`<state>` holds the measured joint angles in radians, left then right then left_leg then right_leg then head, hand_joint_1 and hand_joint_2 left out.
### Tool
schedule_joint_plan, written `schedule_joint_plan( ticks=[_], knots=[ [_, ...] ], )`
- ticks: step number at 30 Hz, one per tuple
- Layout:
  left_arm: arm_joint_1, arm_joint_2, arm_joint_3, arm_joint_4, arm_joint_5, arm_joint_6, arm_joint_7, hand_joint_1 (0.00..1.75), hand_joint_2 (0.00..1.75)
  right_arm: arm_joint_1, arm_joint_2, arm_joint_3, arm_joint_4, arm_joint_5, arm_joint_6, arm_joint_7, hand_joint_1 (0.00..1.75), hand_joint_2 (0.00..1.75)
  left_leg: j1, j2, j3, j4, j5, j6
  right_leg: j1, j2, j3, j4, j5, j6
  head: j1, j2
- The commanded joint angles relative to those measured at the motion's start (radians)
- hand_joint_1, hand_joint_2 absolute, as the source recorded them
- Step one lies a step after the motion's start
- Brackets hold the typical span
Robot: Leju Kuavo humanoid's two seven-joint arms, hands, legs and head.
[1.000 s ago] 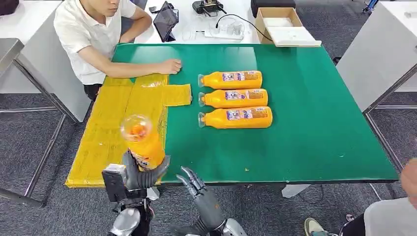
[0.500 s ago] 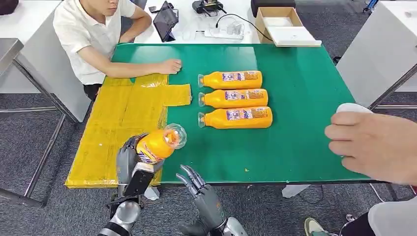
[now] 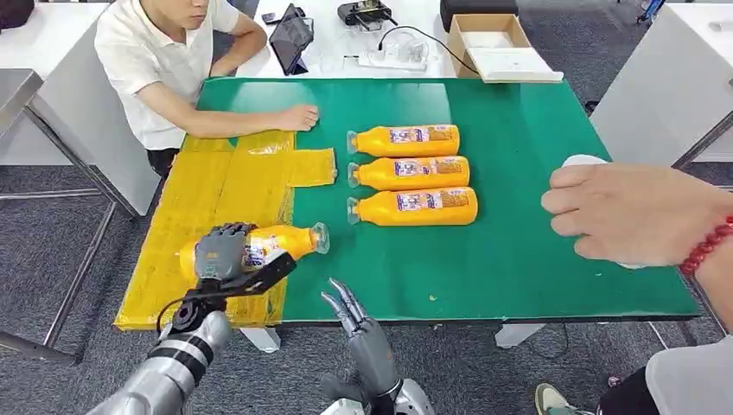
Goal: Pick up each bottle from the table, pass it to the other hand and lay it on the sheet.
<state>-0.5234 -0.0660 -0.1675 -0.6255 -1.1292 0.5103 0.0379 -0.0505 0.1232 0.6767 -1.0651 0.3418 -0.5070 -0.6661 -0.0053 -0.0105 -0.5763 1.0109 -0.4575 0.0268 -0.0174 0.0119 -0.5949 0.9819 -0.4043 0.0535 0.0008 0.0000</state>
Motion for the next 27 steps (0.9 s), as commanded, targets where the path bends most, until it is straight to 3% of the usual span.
schedule_joint_plan(
  ticks=[1,12,13,14,15,21,23,27],
  knots=[
    [-0.186,0.054,-0.007,0.301,0.005,-0.088,0.067,1.75,1.75,-0.013,0.025,-0.001,0.042,-0.023,0.01,-0.032,0.0,0.0,0.002,0.003,0.003,-0.001,0.0,-0.003,0.002,0.001,0.002,0.0,0.0,-0.003,0.0,0.0],
    [-0.203,0.046,0.012,0.315,0.036,-0.192,0.029,1.73,1.75,-0.016,0.014,0.001,0.042,-0.036,0.008,-0.032,0.0,0.0,0.002,0.003,0.004,-0.001,0.0,-0.003,0.002,0.0,0.003,-0.001,0.0,-0.003,0.0,0.0],
    [-0.202,0.041,0.018,0.311,0.05,-0.226,0.007,1.47,1.75,-0.017,0.013,0.001,0.044,-0.037,0.009,-0.032,0.0,0.0,0.001,0.002,0.004,-0.001,0.001,-0.003,0.002,0.0,0.004,-0.001,0.0,-0.002,0.0,0.0],
    [-0.199,0.037,0.035,0.304,0.077,-0.257,-0.026,0.31,1.75,-0.017,0.012,0.003,0.043,-0.039,0.014,-0.032,0.0,0.0,0.001,0.002,0.004,-0.001,0.001,-0.002,0.001,0.0,0.003,0.0,0.0,-0.001,0.0,0.0],
    [-0.193,0.029,0.061,0.295,0.12,-0.29,-0.07,0.0,1.75,-0.017,0.011,0.004,0.044,-0.041,0.017,-0.032,0.0,0.0,0.001,0.002,0.004,-0.001,0.001,-0.003,0.002,0.0,0.004,-0.001,0.0,-0.002,0.0,0.0],
    [-0.103,0.004,0.153,0.171,0.416,-0.533,-0.429,0.0,1.75,-0.023,-0.009,0.035,0.024,-0.095,0.049,-0.032,0.0,0.0,0.0,0.002,0.007,-0.002,0.001,-0.003,0.001,0.0,0.006,-0.002,0.0,-0.002,0.0,0.0],
    [-0.026,-0.014,0.137,0.025,0.473,-0.333,-0.61,0.0,1.75,-0.026,-0.018,0.052,0.02,-0.096,0.046,-0.032,0.0,0.0,0.001,0.0,0.007,-0.003,0.001,-0.002,0.001,-0.001,0.007,-0.002,0.0,-0.002,0.0,0.0],
    [0.062,0.027,0.084,-0.206,0.69,-0.51,-0.589,0.0,1.75,-0.019,-0.033,0.058,0.01,-0.097,0.059,-0.032,0.0,0.0,0.001,0.0,0.004,0.0,0.0,-0.002,0.001,0.001,0.004,-0.001,0.0,-0.002,0.0,0.0]
  ],
)
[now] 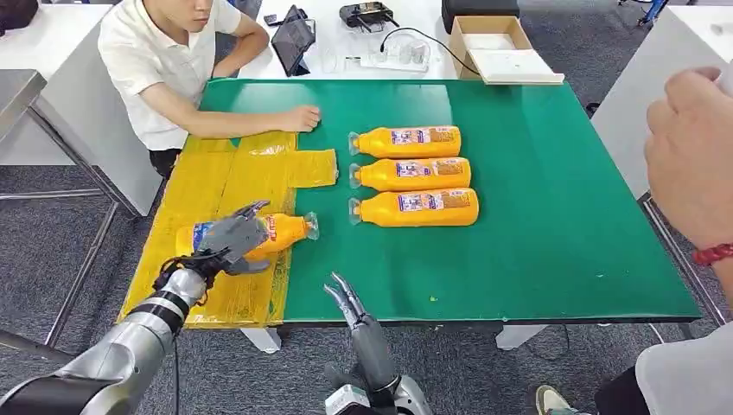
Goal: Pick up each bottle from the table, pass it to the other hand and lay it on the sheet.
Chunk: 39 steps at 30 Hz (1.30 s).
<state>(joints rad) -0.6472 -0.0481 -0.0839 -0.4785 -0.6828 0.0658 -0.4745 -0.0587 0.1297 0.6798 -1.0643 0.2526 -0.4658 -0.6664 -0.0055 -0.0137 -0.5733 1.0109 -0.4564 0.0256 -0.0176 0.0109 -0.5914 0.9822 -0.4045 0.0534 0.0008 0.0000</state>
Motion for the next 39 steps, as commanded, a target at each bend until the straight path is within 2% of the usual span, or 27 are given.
schedule_joint_plan(
  ticks=[1,4,7,9,13,15,19,21,22,23,25,28,31,33,39],
  knots=[
    [0.188,0.016,-0.001,-0.372,0.274,-0.08,-0.075,0.0,1.75,-0.01,-0.04,0.055,0.01,-0.007,0.014,-0.032,0.0,0.0,0.001,0.004,-0.001,0.0,-0.001,-0.001,0.001,0.001,-0.002,-0.001,0.0,-0.001,0.0,0.0],
    [0.192,0.025,0.009,-0.403,0.336,-0.098,-0.083,0.0,1.75,-0.006,-0.041,0.053,0.01,-0.009,0.009,-0.032,0.0,0.0,0.002,0.004,-0.001,0.0,-0.001,-0.002,0.002,0.0,-0.001,0.0,-0.001,-0.003,0.0,0.0],
    [0.212,0.017,0.019,-0.462,0.388,-0.016,-0.099,0.0,1.75,-0.004,-0.041,0.055,0.014,-0.01,-0.002,-0.032,0.0,0.0,0.002,0.004,-0.003,0.0,-0.001,-0.002,0.002,0.001,-0.003,-0.001,0.0,-0.002,0.0,0.0],
    [0.212,0.017,0.019,-0.462,0.388,-0.016,-0.099,0.0,1.75,-0.004,-0.041,0.055,0.014,-0.01,-0.002,-0.032,0.0,0.0,0.002,0.003,-0.003,0.0,-0.001,-0.002,0.002,0.0,-0.003,-0.001,-0.001,-0.002,0.0,0.0],
    [0.283,-0.035,0.052,-0.661,0.545,0.062,-0.148,0.0,1.75,0.002,-0.047,0.064,0.002,-0.003,-0.029,-0.032,0.0,0.0,0.002,0.003,-0.003,0.0,-0.001,-0.002,0.002,0.0,-0.003,-0.001,-0.001,-0.002,0.0,0.0],
    [0.32,-0.054,0.052,-0.752,0.622,0.051,-0.149,0.0,1.75,0.006,-0.053,0.055,-0.015,-0.015,-0.043,-0.032,0.0,0.0,0.001,0.003,-0.005,0.001,-0.001,-0.001,0.002,0.0,-0.005,0.0,0.0,-0.001,0.0,0.0],
    [0.34,-0.057,0.043,-0.794,0.661,0.049,-0.139,0.0,1.75,0.009,-0.057,0.043,-0.03,-0.021,-0.049,-0.032,0.0,0.0,0.001,0.002,-0.004,0.0,-0.001,-0.001,0.001,-0.001,-0.004,-0.001,0.0,-0.001,0.0,0.0],
    [0.384,-0.071,0.038,-0.869,0.793,0.004,-0.129,0.0,1.75,0.02,-0.066,0.002,-0.067,-0.023,-0.126,-0.032,0.0,0.0,0.001,0.002,-0.005,0.0,-0.001,-0.001,0.001,0.0,-0.004,-0.001,-0.001,-0.001,0.0,0.0],
    [0.43,-0.095,0.041,-0.936,0.881,-0.016,-0.105,0.0,1.75,0.016,-0.073,-0.054,-0.056,-0.001,-0.149,-0.032,0.0,1.75,0.002,0.003,-0.004,0.001,-0.002,-0.001,0.002,0.0,-0.003,-0.001,-0.001,-0.002,0.0,0.0],
    [0.463,-0.107,0.033,-0.978,0.921,-0.023,-0.084,0.0,1.75,0.014,-0.083,-0.098,-0.053,0.013,-0.144,-0.032,0.0,1.75,0.001,0.002,-0.005,0.0,-0.001,-0.001,0.001,0.0,-0.004,-0.001,-0.001,-0.001,0.0,0.0],
    [0.549,-0.135,-0.002,-1.055,0.978,-0.014,-0.062,0.0,1.75,-0.007,-0.139,-0.187,-0.014,0.237,-0.207,0.103,0.0,1.75,0.001,0.003,-0.003,-0.001,-0.001,-0.001,0.001,0.0,-0.003,-0.002,-0.001,-0.001,0.0,0.0],
    [0.589,-0.128,-0.052,-1.076,0.988,0.016,-0.075,0.0,1.75,-0.003,-0.139,-0.311,-0.003,0.302,-0.158,0.08,0.0,1.75,-0.001,0.002,-0.003,-0.001,-0.001,0.0,0.0,-0.001,-0.003,-0.003,0.0,0.0,0.0,0.0],
    [0.664,-0.128,-0.111,-1.105,0.917,0.04,-0.097,0.0,1.75,-0.046,-0.196,-0.388,0.074,0.525,-0.228,0.26,0.0,1.75,0.0,0.0,-0.005,-0.001,-0.001,0.0,0.0,-0.001,-0.003,-0.004,0.0,-0.001,0.001,0.0],
    [0.711,-0.125,-0.146,-1.134,0.914,0.03,-0.104,0.0,1.75,-0.066,-0.227,-0.444,0.098,0.607,-0.232,0.295,0.0,1.75,0.0,0.002,-0.002,-0.002,-0.002,-0.001,0.001,-0.001,0.0,-0.005,-0.001,-0.001,0.0,0.0],
    [0.724,-0.12,-0.193,-1.135,0.877,0.047,-0.122,0.0,1.75,-0.113,-0.233,-0.481,0.138,0.692,-0.214,0.329,0.0,1.75,0.0,0.001,-0.003,0.0,-0.003,0.0,0.0,-0.001,-0.001,-0.004,-0.001,-0.002,0.0,0.0]
  ],
)
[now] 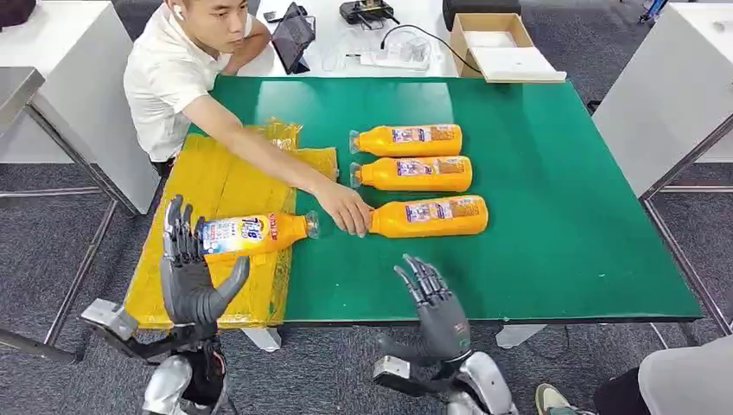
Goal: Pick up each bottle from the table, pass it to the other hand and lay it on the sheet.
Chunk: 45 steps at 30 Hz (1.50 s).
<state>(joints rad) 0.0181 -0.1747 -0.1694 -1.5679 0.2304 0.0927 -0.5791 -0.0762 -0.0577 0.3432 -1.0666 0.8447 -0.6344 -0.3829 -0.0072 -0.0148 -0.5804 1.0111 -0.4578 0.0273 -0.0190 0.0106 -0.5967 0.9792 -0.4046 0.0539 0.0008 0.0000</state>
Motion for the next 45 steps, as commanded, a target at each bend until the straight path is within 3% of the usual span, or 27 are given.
schedule_joint_plan(
  ticks=[1,10,16,20,28,33,45],
  knots=[
    [0.054,0.005,-0.11,-0.037,-0.04,0.024,-0.018,0.0,1.75,-0.103,-0.042,-0.143,0.148,0.105,-0.041,0.051,0.0,1.75,0.001,0.003,0.005,0.0,-0.002,-0.002,0.002,0.0,0.004,-0.001,-0.001,-0.003,0.0,0.0],
    [0.051,0.005,-0.131,-0.022,-0.051,0.029,-0.017,0.0,1.75,-0.138,-0.036,-0.135,0.217,0.146,-0.003,0.107,0.0,1.75,0.002,0.002,0.003,-0.001,-0.001,-0.001,0.002,0.0,0.003,-0.001,0.0,-0.002,0.0,0.0],
    [0.036,-0.001,-0.157,-0.01,-0.059,0.03,-0.002,0.0,1.75,-0.252,-0.058,-0.096,0.365,0.305,0.07,0.299,0.0,1.75,0.002,0.004,0.005,-0.001,-0.002,-0.002,0.002,0.002,0.004,-0.001,0.0,-0.003,0.0,0.0],
    [0.028,-0.006,-0.161,0.003,-0.055,0.026,0.007,0.0,1.75,-0.306,-0.06,-0.093,0.427,0.331,0.127,0.345,0.0,1.75,0.001,0.002,0.002,0.0,0.0,-0.001,0.002,0.001,0.002,-0.001,0.0,-0.002,0.0,0.0],
    [0.027,-0.007,-0.162,0.006,-0.054,0.026,0.008,0.0,1.75,-0.323,-0.061,-0.093,0.445,0.335,0.146,0.359,0.0,1.75,0.002,0.0,0.004,-0.001,0.0,-0.002,0.002,-0.001,0.004,-0.001,0.0,-0.002,0.0,0.0],
    [0.024,-0.006,-0.165,0.015,-0.054,0.023,0.013,0.0,1.75,-0.357,-0.058,-0.09,0.493,0.365,0.166,0.421,0.0,1.75,0.002,0.001,0.005,-0.001,0.0,-0.002,0.002,-0.001,0.005,-0.001,0.0,-0.002,0.0,0.0],
    [0.02,0.004,-0.177,0.027,-0.063,0.013,0.028,0.0,1.75,-0.387,-0.041,-0.104,0.547,0.338,0.211,0.398,0.0,1.75,0.002,0.0,0.007,-0.001,0.0,-0.002,0.002,-0.002,0.007,-0.001,0.0,-0.003,0.0,0.0]
  ],
)
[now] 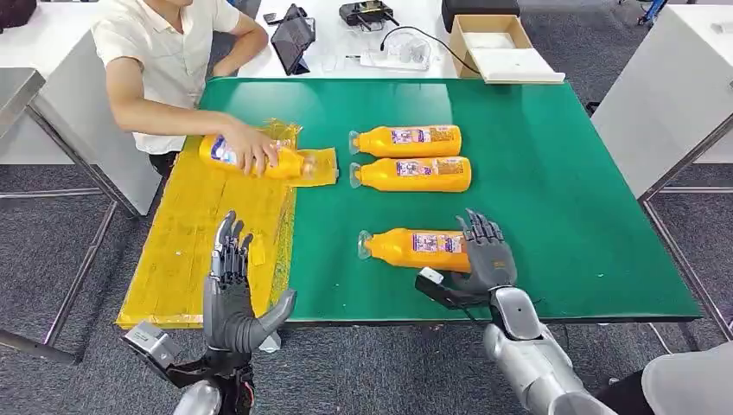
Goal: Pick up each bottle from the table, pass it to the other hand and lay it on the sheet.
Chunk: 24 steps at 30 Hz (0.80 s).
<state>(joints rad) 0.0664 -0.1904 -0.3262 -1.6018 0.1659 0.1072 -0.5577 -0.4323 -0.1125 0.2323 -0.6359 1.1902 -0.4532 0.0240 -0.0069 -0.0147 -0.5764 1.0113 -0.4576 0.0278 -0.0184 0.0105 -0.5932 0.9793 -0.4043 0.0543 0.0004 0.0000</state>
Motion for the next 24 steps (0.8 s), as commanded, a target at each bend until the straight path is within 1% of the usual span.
schedule_joint_plan(
  ticks=[1,4,5,6,7,8,9,10,13,14,15,16,17,20,21,22,23,24],
  knots=[
    [-0.031,0.022,-0.023,0.065,-0.001,-0.007,0.012,0.0,1.75,-0.036,0.018,0.003,0.131,-0.019,0.062,-0.012,0.0,1.75,0.001,0.0,0.002,-0.001,0.0,-0.002,0.001,-0.001,0.003,-0.001,0.0,-0.002,0.0,0.0],
    [-0.041,0.025,-0.029,0.082,0.005,-0.029,0.032,0.0,1.75,-0.048,0.02,-0.002,0.175,-0.051,0.166,-0.003,0.0,1.75,0.002,0.001,0.004,-0.002,0.0,-0.003,0.003,-0.002,0.004,-0.002,0.0,-0.004,0.0,0.0],
    [-0.047,0.024,-0.029,0.091,0.006,-0.032,0.035,0.0,1.75,-0.056,0.018,-0.002,0.195,-0.061,0.208,0.004,0.0,1.75,0.001,0.001,0.003,-0.001,0.0,-0.002,0.002,-0.001,0.003,-0.002,0.0,-0.002,0.0,0.0],
    [-0.053,0.023,-0.03,0.098,0.007,-0.036,0.038,0.0,1.75,-0.06,0.013,-0.006,0.204,-0.074,0.226,0.001,0.0,1.75,0.002,0.001,0.004,-0.002,0.0,-0.002,0.002,-0.002,0.005,-0.002,0.0,-0.003,0.0,0.0],
    [-0.057,0.023,-0.032,0.104,0.009,-0.04,0.042,0.0,1.75,-0.062,0.009,-0.008,0.213,-0.08,0.239,0.001,0.26,1.75,0.001,0.001,0.005,-0.002,0.0,-0.002,0.002,-0.002,0.005,-0.002,0.0,-0.002,0.0,0.0],
    [-0.061,0.023,-0.033,0.109,0.014,-0.046,0.049,0.0,1.75,-0.065,0.004,-0.008,0.226,-0.088,0.27,0.004,1.45,1.75,0.002,0.001,0.006,-0.002,0.001,-0.002,0.002,-0.003,0.006,-0.003,0.001,-0.003,0.0,0.0],
    [-0.063,0.024,-0.034,0.112,0.015,-0.049,0.052,0.0,1.75,-0.066,0.003,-0.011,0.232,-0.093,0.282,0.005,1.71,1.75,0.001,0.004,0.008,-0.002,0.0,-0.002,0.002,-0.002,0.006,-0.002,0.0,-0.002,0.0,0.0],
    [-0.068,0.023,-0.035,0.118,0.016,-0.051,0.055,0.0,1.75,-0.065,0.0,-0.015,0.239,-0.102,0.301,0.003,1.75,1.75,0.001,0.004,0.009,-0.001,0.0,-0.001,0.001,-0.001,0.007,-0.002,0.0,-0.002,0.0,0.0],
    [-0.075,0.024,-0.038,0.128,0.021,-0.059,0.061,0.0,1.75,-0.055,-0.003,-0.021,0.252,-0.116,0.325,-0.004,1.75,1.75,0.002,0.003,0.01,-0.001,0.001,-0.001,0.002,-0.003,0.008,-0.004,0.001,-0.003,0.0,0.0],
    [-0.077,0.025,-0.039,0.129,0.021,-0.06,0.062,0.0,1.75,-0.049,-0.004,-0.024,0.253,-0.123,0.328,-0.009,1.75,1.75,0.001,0.003,0.012,-0.001,0.0,-0.001,0.002,-0.002,0.01,-0.003,0.001,-0.002,0.0,0.0],
    [-0.077,0.026,-0.039,0.128,0.022,-0.062,0.063,0.0,1.75,-0.046,-0.004,-0.027,0.253,-0.127,0.329,-0.011,1.75,1.75,0.002,0.001,0.012,-0.002,0.002,-0.002,0.003,-0.005,0.01,-0.005,0.002,-0.003,0.0,0.0],
    [-0.077,0.028,-0.04,0.127,0.025,-0.067,0.066,0.0,1.75,-0.04,-0.005,-0.028,0.255,-0.131,0.334,-0.013,1.75,1.75,0.002,0.001,0.014,-0.001,0.0,-0.001,0.002,-0.004,0.009,-0.004,0.0,-0.002,0.0,0.0],
    [-0.076,0.03,-0.04,0.124,0.026,-0.069,0.068,0.0,1.75,-0.034,-0.006,-0.03,0.255,-0.135,0.334,-0.014,1.75,1.75,0.002,-0.001,0.015,-0.001,0.001,-0.001,0.003,-0.006,0.004,-0.005,0.0,-0.003,0.0,0.0],
    [-0.074,0.032,-0.039,0.121,0.029,-0.073,0.071,0.0,1.75,-0.023,-0.007,-0.038,0.256,-0.147,0.336,-0.022,1.75,1.75,0.002,0.0,0.017,-0.002,0.0,0.0,0.003,-0.004,0.007,-0.006,0.0,-0.002,0.0,0.0],
    [-0.074,0.032,-0.039,0.121,0.029,-0.073,0.071,0.0,1.75,-0.023,-0.007,-0.038,0.256,-0.147,0.336,-0.022,1.75,1.75,0.002,0.001,0.018,-0.002,-0.001,0.0,0.003,-0.003,0.009,-0.005,-0.001,-0.002,0.0,0.0],
    [-0.074,0.032,-0.039,0.121,0.029,-0.073,0.071,0.0,1.75,-0.023,-0.007,-0.038,0.256,-0.147,0.336,-0.022,1.75,1.75,0.002,-0.001,0.018,-0.003,0.0,0.0,0.003,-0.005,0.011,-0.007,0.0,-0.002,0.0,0.0],
    [-0.074,0.032,-0.039,0.121,0.029,-0.073,0.071,0.0,1.75,-0.023,-0.007,-0.038,0.256,-0.147,0.336,-0.022,1.75,1.75,0.002,0.0,0.019,-0.003,-0.001,0.0,0.003,-0.004,0.018,-0.006,-0.001,-0.002,0.0,0.0],
    [-0.074,0.032,-0.039,0.121,0.029,-0.073,0.071,0.0,1.75,-0.023,-0.007,-0.038,0.256,-0.147,0.336,-0.022,1.75,1.75,0.002,0.0,0.021,-0.002,-0.001,0.0,0.003,-0.004,0.02,-0.006,-0.001,-0.002,0.0,0.0]
  ],
)
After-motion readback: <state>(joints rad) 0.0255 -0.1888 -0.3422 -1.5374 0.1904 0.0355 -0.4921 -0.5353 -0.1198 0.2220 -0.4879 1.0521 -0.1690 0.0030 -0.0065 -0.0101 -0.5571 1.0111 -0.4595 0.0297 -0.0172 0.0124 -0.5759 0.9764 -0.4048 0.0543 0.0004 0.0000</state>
